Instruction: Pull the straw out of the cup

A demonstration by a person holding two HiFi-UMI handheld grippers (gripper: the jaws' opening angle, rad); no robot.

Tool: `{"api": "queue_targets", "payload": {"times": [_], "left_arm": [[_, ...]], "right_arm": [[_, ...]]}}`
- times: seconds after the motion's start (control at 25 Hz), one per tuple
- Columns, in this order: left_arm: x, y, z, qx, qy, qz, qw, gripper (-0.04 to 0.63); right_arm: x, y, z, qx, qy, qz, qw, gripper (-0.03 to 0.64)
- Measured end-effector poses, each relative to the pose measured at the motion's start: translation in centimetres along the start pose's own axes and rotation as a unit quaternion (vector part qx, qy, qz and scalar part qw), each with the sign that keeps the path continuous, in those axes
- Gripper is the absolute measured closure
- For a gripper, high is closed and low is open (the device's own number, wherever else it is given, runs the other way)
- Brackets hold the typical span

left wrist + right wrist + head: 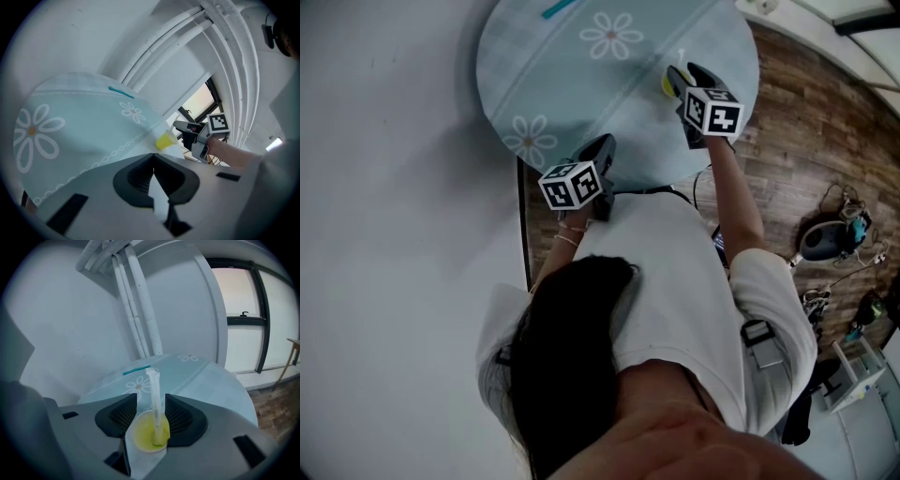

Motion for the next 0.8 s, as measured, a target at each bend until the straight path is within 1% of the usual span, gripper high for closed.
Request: {"api": "queue_targets", "payload": {"times": [0.08, 0.2, 0.24, 0.32, 0.36, 0.44, 0.64, 0.8], "left_arm": [[0.0, 0.0, 0.1, -0.001, -0.002, 0.001, 1.0000, 0.588], [-0.1, -0.2, 0.1, 0.000, -0.002, 0.002, 1.0000, 0.588], [-0.2, -0.3, 0.2, 0.001, -0.003, 0.002, 1.0000, 0.588], [-0.3, -0.5, 0.3, 0.002, -0.006, 0.000, 1.0000, 0.588], [-0.3, -0.6, 0.4, 0.003, -0.008, -0.001, 1.0000, 0.588], [-0.3, -0.8, 0.5, 0.005, -0.009, -0.004, 0.9999, 0.588], [-0.3, -1.3, 0.6, 0.009, -0.008, -0.006, 0.9999, 0.588], [-0.3, -1.5, 0.6, 0.009, -0.006, -0.007, 0.9999, 0.588]], "right_arm": [[0.0, 0.6, 0.0, -0.006, 0.002, 0.009, 1.000, 0.426], [-0.2, 1.1, -0.1, -0.018, -0.008, 0.020, 1.000, 0.433], [-0.2, 1.2, -0.2, -0.022, -0.011, 0.022, 0.999, 0.445], [-0.3, 1.4, -0.3, -0.029, -0.008, 0.027, 0.999, 0.504], [-0.4, 1.5, -0.4, -0.031, -0.002, 0.029, 0.999, 0.522], [-0.6, 1.7, -0.5, -0.034, 0.006, 0.033, 0.999, 0.525], [-0.8, 1.8, -0.5, -0.045, -0.002, 0.032, 0.998, 0.551], [-0.9, 1.6, -0.5, -0.045, -0.005, 0.030, 0.998, 0.555]]}}
Point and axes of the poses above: the fingertips, and each gripper's own axes: y forward along the fingers, z to its left, x out of its top, the point moved 2 cm from there along -y, backward along the fingers, and after that the axes turned 12 degrees about -x, right-handed, at the moved point
